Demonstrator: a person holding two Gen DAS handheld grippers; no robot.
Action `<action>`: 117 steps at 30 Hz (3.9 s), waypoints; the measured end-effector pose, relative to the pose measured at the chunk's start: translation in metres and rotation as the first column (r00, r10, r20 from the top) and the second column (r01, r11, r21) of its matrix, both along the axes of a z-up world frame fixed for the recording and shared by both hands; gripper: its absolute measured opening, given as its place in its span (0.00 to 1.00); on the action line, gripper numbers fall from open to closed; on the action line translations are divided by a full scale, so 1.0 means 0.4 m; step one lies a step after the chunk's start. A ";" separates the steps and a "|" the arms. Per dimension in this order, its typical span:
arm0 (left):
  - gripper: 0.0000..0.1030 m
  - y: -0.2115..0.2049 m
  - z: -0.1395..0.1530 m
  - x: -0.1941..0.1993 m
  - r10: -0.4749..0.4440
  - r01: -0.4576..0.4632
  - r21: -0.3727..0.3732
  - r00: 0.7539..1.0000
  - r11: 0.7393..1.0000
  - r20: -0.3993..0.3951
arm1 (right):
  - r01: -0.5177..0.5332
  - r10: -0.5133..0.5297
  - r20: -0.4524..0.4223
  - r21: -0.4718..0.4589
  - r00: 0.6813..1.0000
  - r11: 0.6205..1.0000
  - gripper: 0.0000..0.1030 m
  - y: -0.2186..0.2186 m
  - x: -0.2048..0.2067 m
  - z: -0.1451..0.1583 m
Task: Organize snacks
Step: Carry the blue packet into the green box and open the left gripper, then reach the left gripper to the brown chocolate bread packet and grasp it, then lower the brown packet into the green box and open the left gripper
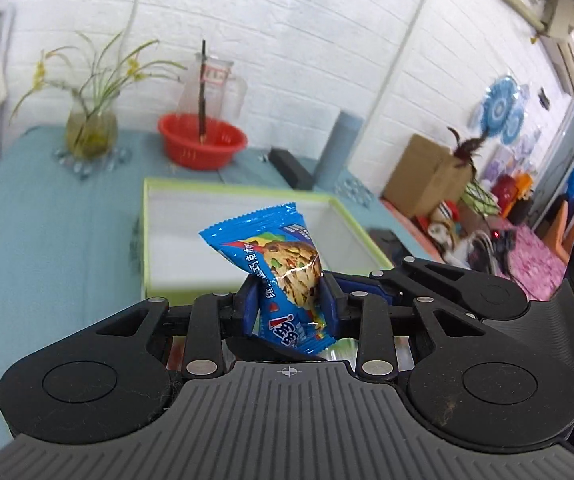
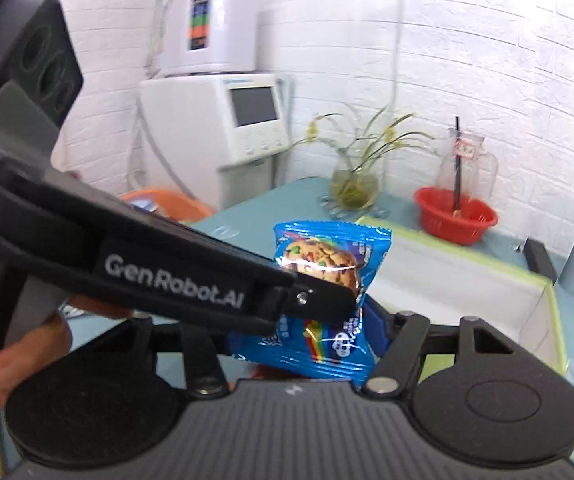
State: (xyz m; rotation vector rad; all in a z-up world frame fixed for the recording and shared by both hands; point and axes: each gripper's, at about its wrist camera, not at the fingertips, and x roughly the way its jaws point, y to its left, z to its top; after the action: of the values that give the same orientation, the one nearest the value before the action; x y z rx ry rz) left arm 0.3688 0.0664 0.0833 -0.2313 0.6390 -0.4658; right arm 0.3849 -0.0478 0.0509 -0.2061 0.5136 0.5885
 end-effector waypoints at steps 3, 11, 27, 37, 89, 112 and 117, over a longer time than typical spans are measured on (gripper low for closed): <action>0.09 -0.012 -0.024 0.159 0.009 -0.009 0.004 0.999 1.000 -0.049 | 0.020 -0.021 -0.046 -0.033 0.999 0.999 0.67 0.003 0.128 -0.015; 0.13 -0.028 -0.160 0.352 0.054 -0.041 0.088 0.988 0.995 -0.142 | -0.022 0.012 -0.194 -0.048 0.981 0.999 0.76 -0.020 0.263 -0.157; 0.74 -0.080 0.009 0.026 0.080 -0.092 0.094 0.989 0.991 0.123 | 0.185 -0.184 -0.020 0.048 0.983 0.982 0.99 -0.283 -0.054 -0.002; 0.72 -0.222 -0.173 -0.348 -0.085 0.086 0.025 0.995 0.996 -0.044 | 0.431 -0.424 -0.081 0.125 0.902 0.894 1.00 -0.546 -0.535 -0.135; 0.28 -0.493 -0.222 -0.222 -0.386 0.372 -0.105 0.894 0.922 -0.229 | 0.444 -0.420 -0.156 0.181 0.894 0.877 0.82 -0.601 -0.504 -0.213; 0.51 -0.231 -0.112 0.343 -0.044 0.047 0.018 0.993 0.999 -0.110 | 0.199 -0.178 -0.138 0.153 0.974 0.968 0.91 -0.374 0.244 -0.147; 0.66 -0.190 -0.084 0.269 -0.015 0.014 -0.017 0.999 1.000 -0.038 | 0.264 -0.257 -0.064 0.201 0.964 0.943 1.00 -0.447 0.139 -0.112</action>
State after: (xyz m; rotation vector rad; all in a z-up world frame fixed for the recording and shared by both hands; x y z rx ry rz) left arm 0.4765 -0.0098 0.0499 -0.2520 0.6743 -0.4818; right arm 0.4403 -0.2265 0.0060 0.0721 0.5013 0.3837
